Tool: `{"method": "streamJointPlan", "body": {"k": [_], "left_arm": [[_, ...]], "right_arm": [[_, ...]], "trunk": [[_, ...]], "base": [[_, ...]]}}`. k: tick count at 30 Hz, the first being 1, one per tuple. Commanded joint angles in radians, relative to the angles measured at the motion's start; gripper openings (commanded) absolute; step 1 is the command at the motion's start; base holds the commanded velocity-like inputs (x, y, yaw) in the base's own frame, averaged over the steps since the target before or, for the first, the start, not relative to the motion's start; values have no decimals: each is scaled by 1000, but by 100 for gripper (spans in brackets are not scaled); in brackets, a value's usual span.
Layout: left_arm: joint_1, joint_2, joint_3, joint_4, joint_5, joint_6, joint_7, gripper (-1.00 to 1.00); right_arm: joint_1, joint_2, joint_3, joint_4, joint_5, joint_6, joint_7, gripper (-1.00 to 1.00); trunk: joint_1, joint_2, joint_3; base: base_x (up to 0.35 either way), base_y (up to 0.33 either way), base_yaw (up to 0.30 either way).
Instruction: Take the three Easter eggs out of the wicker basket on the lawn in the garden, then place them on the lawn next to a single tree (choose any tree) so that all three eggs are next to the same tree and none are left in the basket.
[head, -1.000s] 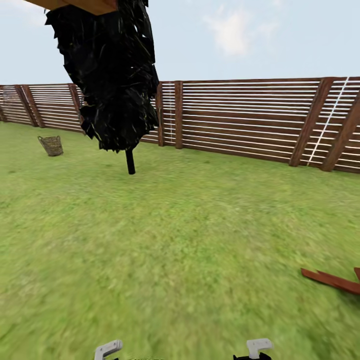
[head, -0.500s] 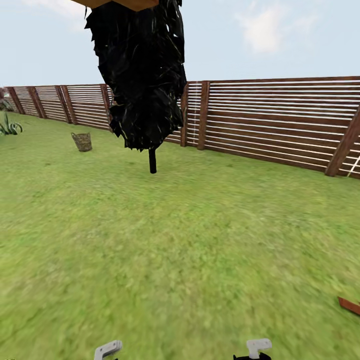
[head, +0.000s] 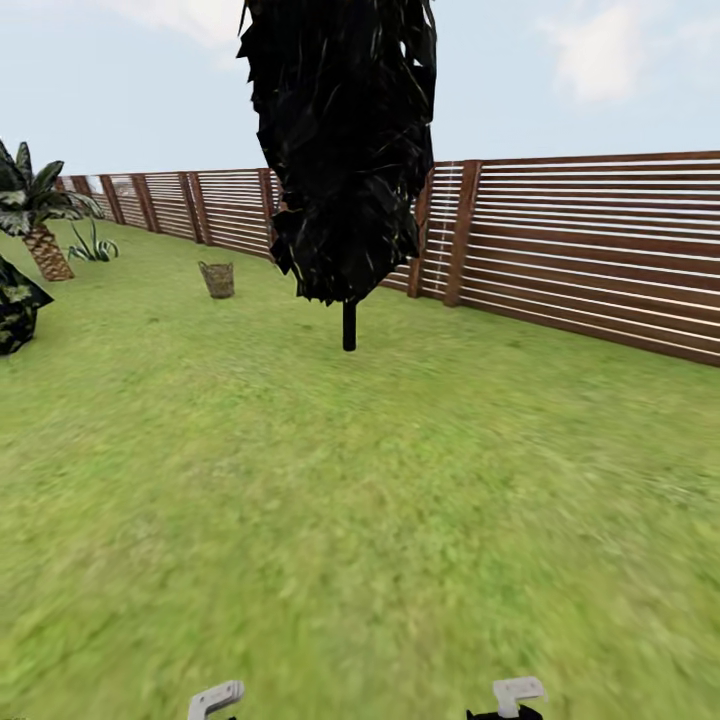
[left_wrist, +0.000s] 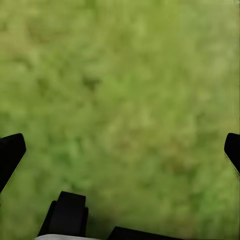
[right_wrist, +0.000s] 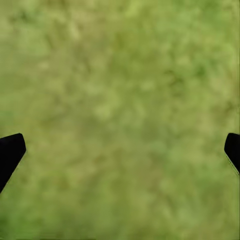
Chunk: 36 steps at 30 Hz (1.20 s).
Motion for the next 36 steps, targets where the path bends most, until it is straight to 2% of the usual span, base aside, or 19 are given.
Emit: {"method": "streamJointPlan", "body": {"k": [1,36], "left_arm": [[0,0,1,-2,10,6,0,100],[0,-2,1,0,10,6,1,100]], "right_arm": [[-1,0,1,1,9,-2,-5,100],[-1,0,1,1,9,-2,-5,100]], "trunk": [[0,0,-1],[0,0,-1]], "base": [[323,0,289],[323,0,289]]}}
